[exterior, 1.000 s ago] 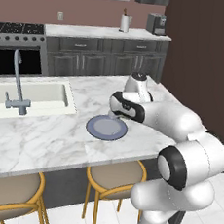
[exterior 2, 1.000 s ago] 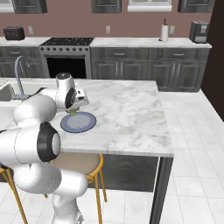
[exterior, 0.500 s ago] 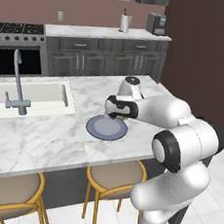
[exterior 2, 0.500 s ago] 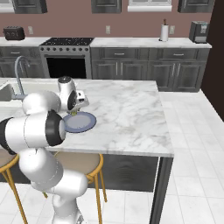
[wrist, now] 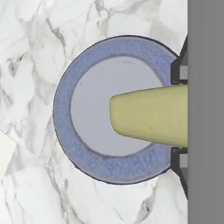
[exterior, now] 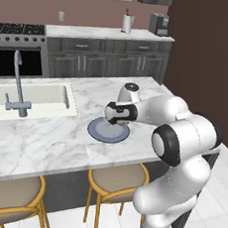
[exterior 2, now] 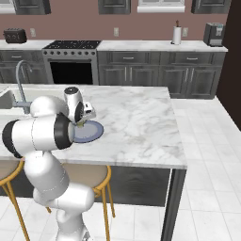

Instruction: Retrieve the butter from the fridge and place it on a plate on the dining table. Then retrieve the butter knife by the fridge and place it near the plate.

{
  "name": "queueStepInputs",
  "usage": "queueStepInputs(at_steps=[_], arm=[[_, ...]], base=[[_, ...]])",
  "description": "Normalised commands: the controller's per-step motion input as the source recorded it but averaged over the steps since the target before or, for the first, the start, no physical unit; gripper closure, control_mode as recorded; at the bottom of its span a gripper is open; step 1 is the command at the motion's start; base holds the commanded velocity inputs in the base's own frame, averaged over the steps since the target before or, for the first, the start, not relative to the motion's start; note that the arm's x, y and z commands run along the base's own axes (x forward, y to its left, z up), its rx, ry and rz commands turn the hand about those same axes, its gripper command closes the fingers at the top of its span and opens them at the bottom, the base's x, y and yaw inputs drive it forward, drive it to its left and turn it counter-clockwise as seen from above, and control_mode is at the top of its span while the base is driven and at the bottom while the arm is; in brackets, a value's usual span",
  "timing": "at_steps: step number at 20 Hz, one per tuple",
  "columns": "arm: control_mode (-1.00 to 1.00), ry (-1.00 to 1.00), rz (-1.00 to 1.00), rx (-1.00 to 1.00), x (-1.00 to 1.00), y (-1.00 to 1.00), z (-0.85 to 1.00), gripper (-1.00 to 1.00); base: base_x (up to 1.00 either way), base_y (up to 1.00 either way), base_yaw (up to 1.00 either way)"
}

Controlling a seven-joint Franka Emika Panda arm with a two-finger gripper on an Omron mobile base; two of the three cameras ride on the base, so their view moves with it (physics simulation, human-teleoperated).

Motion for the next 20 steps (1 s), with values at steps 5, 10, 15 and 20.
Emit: queueStepInputs(at_steps=[5,10,15,20], arm=[[-1.00,-0.02,0.02,0.00,0.18,0.11,-0.38,1.00],[-1.00,-0.02,0.00,0.00,0.11,0.00,-0.29,1.00],[-1.00,-0.03,0.00,0.00,0.01,0.00,-0.25,1.00],[-1.00,-0.07,0.00,0.00,0.00,0.00,-0.20,1.00]], base=[[0.00,0.00,0.00],[0.00,0.00,0.00],[0.00,0.00,0.00],[0.00,0.00,0.00]])
